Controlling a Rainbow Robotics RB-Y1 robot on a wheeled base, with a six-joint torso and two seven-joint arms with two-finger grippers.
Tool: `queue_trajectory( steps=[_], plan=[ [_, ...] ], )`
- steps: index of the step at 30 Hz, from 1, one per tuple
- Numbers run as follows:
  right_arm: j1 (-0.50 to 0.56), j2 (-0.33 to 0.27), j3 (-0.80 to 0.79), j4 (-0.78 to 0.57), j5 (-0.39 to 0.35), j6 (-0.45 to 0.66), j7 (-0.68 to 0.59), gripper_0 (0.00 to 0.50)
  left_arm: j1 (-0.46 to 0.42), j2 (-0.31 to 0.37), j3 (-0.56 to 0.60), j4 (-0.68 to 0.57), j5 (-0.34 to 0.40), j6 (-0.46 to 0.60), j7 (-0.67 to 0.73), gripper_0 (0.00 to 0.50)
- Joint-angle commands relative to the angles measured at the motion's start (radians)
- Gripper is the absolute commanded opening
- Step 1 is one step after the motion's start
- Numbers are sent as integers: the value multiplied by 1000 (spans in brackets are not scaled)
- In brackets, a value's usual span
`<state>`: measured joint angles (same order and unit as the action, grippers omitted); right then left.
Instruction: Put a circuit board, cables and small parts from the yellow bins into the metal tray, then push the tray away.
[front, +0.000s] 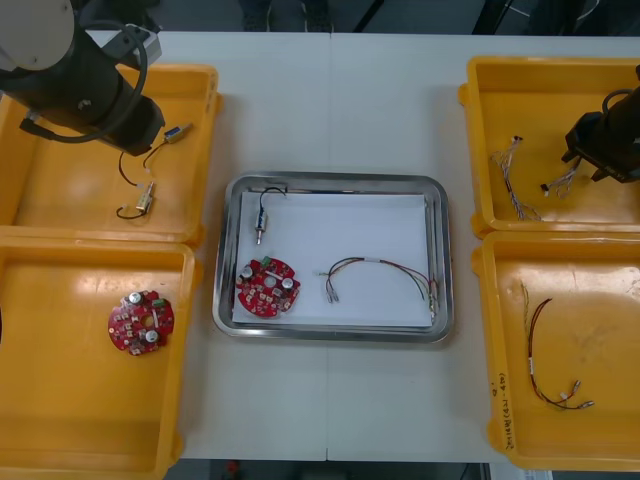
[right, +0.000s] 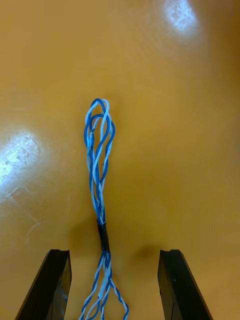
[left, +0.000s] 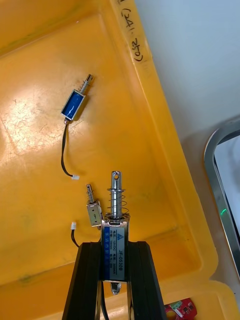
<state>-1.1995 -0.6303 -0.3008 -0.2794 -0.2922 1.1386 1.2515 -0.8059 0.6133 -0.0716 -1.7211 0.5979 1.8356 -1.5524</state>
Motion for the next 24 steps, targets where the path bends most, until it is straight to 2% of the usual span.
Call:
queue_trajectory(
  steps=[1, 12, 24],
  plan=[
    [-31, -25, 0, -6, -7, -26, 5, 500, 2, -40, -30, -55, -49, 31, 199, 1],
    [9, 1, 5, -4, -5, -65, -4, 500, 2, -55, -40, -63, -50, 40, 241, 0],
    [35, 31, 8, -6, -19, -59, -17, 500, 1, -55, -40, -66, -47, 39, 249, 1]
  ],
)
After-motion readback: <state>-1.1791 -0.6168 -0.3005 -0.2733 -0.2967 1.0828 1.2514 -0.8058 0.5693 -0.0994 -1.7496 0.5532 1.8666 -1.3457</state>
